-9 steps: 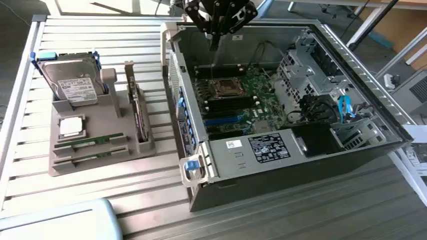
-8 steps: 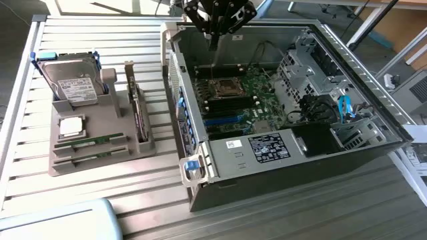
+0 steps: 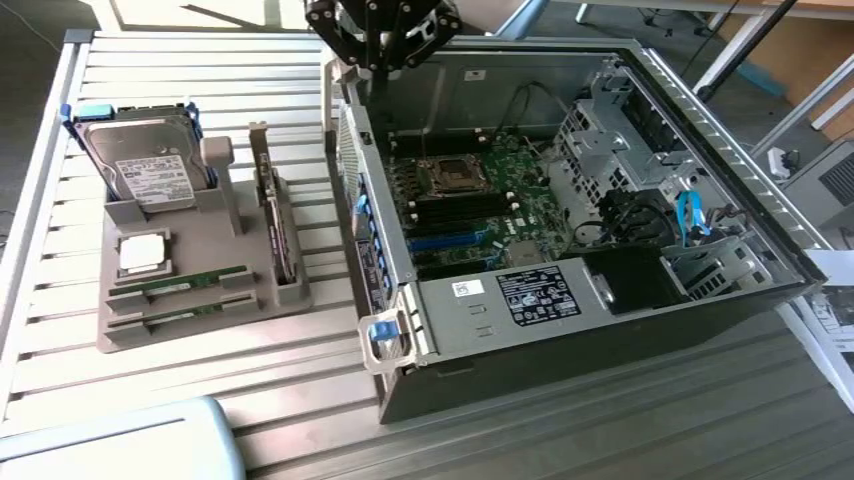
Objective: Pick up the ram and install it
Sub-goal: 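Reach for the ram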
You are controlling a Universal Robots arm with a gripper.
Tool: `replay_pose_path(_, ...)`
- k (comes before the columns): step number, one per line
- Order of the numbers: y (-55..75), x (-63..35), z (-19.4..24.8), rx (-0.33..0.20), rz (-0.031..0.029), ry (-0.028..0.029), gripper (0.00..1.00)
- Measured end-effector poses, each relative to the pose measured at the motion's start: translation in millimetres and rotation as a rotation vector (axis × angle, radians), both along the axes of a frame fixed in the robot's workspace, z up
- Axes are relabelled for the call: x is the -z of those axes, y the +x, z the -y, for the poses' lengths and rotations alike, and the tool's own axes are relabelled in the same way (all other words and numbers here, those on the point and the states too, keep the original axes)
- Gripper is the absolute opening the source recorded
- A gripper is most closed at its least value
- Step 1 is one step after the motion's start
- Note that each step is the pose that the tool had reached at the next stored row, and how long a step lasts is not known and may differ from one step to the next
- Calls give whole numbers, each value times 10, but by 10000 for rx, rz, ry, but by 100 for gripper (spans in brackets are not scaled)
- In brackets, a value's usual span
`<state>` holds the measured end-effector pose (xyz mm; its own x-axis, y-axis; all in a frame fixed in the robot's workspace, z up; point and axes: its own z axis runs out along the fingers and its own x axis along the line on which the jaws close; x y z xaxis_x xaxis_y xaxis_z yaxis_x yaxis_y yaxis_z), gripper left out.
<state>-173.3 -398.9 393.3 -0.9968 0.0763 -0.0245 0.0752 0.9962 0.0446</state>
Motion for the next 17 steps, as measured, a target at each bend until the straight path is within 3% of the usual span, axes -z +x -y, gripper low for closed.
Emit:
replay_pose_path(10, -485, 6, -3, -1, 0, 0, 11)
replay_pose_path(17, -861, 24, -35, -1, 0, 0, 11)
